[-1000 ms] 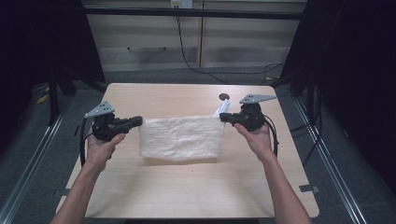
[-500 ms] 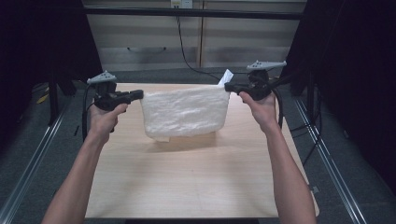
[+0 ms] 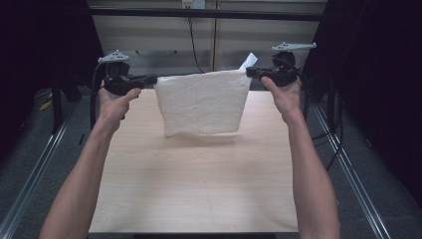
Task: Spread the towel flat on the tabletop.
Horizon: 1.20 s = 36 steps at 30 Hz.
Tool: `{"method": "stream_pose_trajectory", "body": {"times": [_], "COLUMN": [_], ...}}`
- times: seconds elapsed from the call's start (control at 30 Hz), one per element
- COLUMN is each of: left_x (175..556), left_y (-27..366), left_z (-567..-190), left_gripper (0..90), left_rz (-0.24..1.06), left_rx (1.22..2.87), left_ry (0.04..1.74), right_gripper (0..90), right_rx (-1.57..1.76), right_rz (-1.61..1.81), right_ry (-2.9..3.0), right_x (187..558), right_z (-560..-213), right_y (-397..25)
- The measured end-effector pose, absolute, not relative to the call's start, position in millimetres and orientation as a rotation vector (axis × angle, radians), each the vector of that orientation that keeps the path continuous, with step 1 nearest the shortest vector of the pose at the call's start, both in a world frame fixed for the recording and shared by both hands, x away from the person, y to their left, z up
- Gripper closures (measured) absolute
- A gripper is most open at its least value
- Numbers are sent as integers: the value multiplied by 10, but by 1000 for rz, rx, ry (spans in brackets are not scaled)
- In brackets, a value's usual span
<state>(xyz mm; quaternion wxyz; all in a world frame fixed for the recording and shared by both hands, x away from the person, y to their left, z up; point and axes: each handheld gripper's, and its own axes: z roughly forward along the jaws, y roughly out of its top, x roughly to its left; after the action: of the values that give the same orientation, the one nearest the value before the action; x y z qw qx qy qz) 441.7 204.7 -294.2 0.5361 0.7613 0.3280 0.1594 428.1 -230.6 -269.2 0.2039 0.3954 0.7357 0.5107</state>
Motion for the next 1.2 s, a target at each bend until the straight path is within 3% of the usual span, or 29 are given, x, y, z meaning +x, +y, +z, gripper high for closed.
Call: {"method": "stream_pose_trajectory", "body": {"times": [0.4,0.63,1.2], "left_x": [3941,3666,3144], "left_y": [2161,2228,2281], "left_z": [-3534,-3798,-4469], "left_gripper": [872,873,872], "left_rz": [262,176,59], "left_rx": [1932,1914,2016], "left_ry": [747,731,758], "right_gripper": [886,886,885], "right_rx": [1079,1109,1112], "right_rz": [1390,1422,1379], "right_ry": [2229,2266,2368], "right_x": [3661,3387,2821], "right_z": [-3520,-3853,-4245], "right_y": [-2304,-2335,-2295]}}
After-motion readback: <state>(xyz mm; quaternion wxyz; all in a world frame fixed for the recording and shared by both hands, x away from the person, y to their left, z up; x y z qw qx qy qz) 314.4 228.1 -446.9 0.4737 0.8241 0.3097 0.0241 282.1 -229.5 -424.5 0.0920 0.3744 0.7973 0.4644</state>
